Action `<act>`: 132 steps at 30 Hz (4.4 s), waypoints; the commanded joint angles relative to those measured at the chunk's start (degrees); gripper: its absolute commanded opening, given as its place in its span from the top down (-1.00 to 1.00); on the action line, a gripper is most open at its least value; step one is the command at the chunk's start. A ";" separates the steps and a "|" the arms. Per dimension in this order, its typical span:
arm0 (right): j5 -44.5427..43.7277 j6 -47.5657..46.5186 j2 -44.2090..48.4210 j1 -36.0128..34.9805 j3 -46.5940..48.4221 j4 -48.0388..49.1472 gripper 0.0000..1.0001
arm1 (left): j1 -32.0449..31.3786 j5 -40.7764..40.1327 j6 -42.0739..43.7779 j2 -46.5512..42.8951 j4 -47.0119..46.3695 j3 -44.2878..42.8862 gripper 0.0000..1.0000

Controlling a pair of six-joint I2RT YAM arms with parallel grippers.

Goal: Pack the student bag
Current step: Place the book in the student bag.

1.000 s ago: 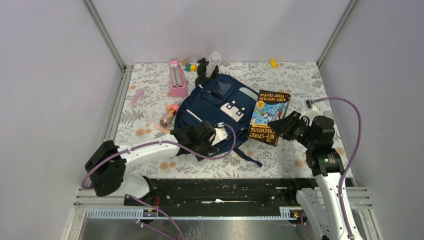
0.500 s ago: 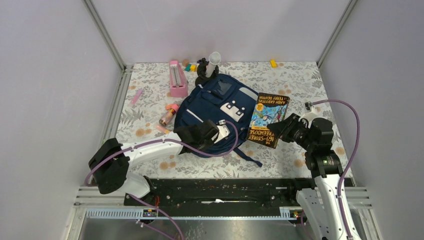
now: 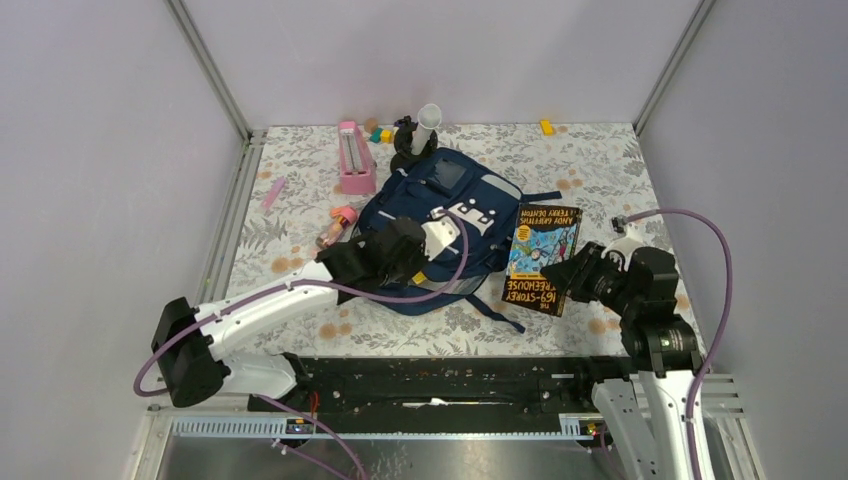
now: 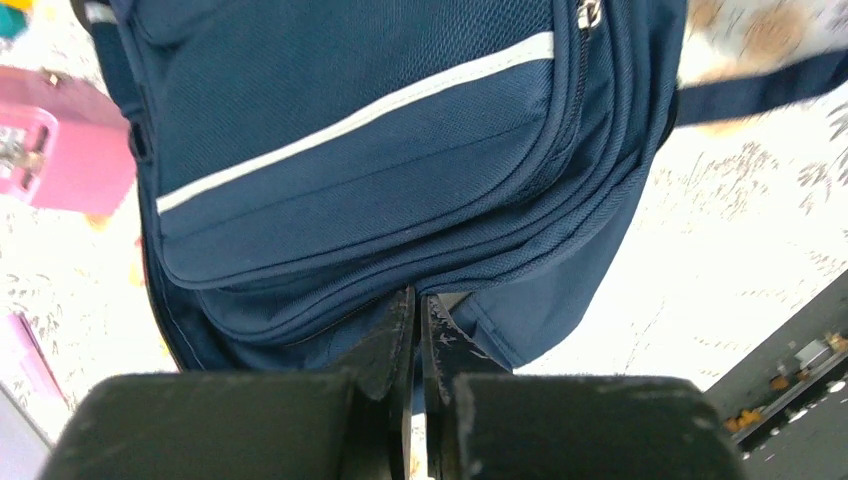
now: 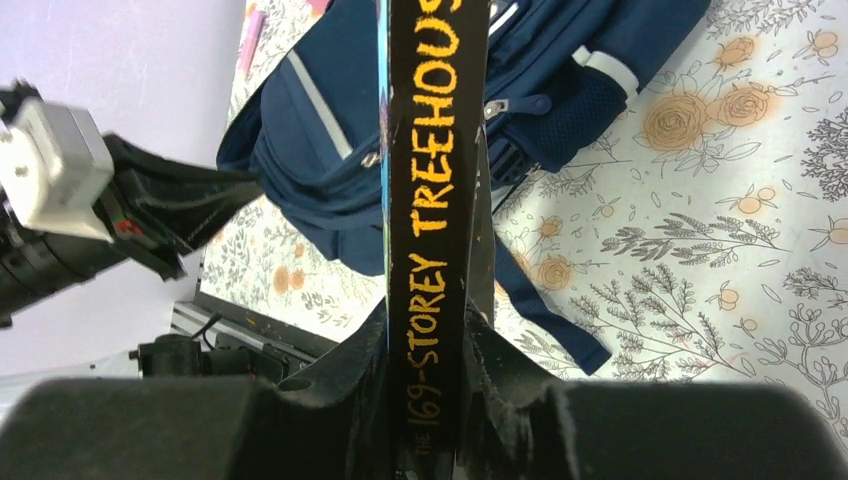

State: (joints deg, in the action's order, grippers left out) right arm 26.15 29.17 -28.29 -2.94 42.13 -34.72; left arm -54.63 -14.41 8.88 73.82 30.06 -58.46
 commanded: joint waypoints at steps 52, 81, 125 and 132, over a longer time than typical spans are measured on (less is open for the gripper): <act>-16.47 34.42 -36.58 -32.38 -22.73 74.78 1.00 | -4.87 12.51 -8.37 5.93 -18.42 -18.07 1.00; -41.66 30.93 -55.91 -34.12 -20.68 98.32 0.65 | -4.87 15.91 -10.73 6.14 -18.61 -17.60 1.00; -45.20 21.54 -34.46 -38.93 -31.67 71.85 -0.18 | -4.87 14.59 -10.77 7.50 -16.63 -19.06 1.00; -43.96 22.33 -44.11 -39.20 -27.77 80.27 0.35 | -4.87 14.67 -10.48 7.39 -16.47 -19.06 1.00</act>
State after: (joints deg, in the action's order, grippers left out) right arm -17.82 50.87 -68.84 -41.39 10.70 40.12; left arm -58.63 -2.72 -0.54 83.70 19.51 -75.33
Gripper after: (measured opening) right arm 0.409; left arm 0.006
